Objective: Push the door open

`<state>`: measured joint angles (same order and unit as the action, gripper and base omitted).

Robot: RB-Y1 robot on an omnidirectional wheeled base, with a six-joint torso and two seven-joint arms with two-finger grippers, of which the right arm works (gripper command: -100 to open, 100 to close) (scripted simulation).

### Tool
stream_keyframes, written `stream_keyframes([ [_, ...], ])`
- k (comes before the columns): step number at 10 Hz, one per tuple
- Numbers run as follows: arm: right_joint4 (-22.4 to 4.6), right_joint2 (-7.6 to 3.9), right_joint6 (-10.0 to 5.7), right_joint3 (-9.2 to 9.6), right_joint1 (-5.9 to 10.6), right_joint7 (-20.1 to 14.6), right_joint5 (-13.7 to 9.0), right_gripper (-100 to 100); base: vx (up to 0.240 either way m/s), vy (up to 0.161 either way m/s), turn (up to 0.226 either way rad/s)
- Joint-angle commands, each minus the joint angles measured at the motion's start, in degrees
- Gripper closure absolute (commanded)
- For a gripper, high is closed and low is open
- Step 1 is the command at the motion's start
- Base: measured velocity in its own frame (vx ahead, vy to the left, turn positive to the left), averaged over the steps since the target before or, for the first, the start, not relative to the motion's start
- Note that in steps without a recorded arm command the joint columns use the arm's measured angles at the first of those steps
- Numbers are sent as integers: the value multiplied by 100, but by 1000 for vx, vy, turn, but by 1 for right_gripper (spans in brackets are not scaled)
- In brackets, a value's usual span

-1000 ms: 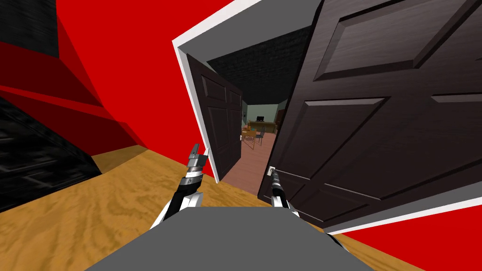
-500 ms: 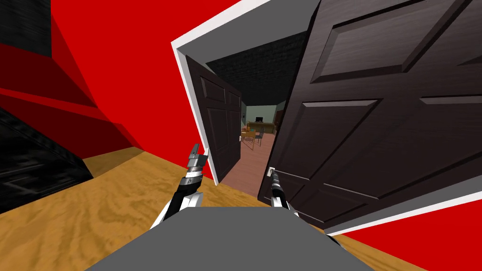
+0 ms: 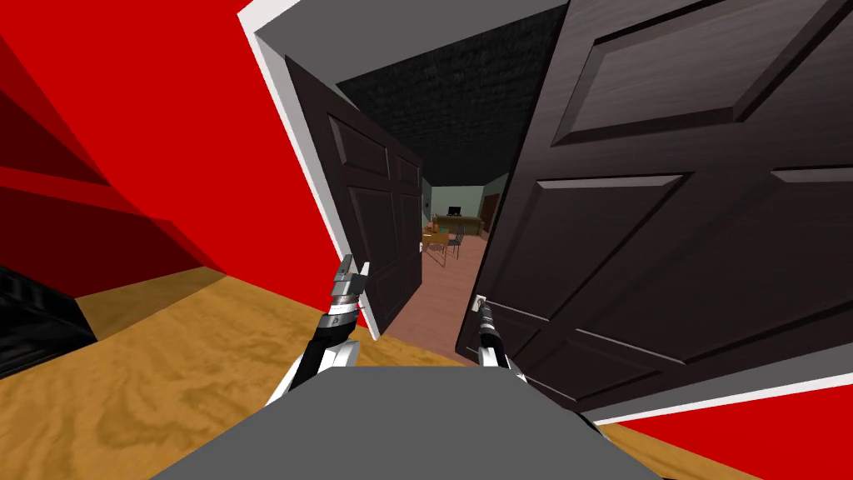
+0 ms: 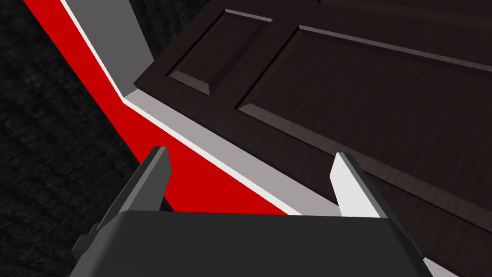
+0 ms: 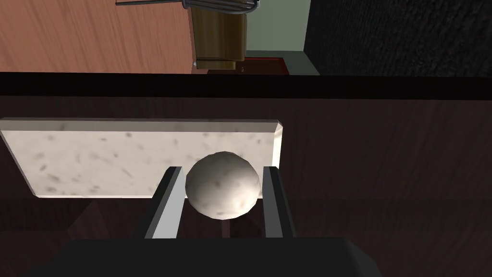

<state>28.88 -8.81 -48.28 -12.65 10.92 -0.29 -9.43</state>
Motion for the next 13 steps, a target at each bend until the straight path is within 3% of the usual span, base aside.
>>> stream_keyframes([
  [1,40,-14,7,-62,0,27,-2,100,212,-7,-128],
  [13,-46,160,-3,-412,145,253,61,100,185,2,-147],
])
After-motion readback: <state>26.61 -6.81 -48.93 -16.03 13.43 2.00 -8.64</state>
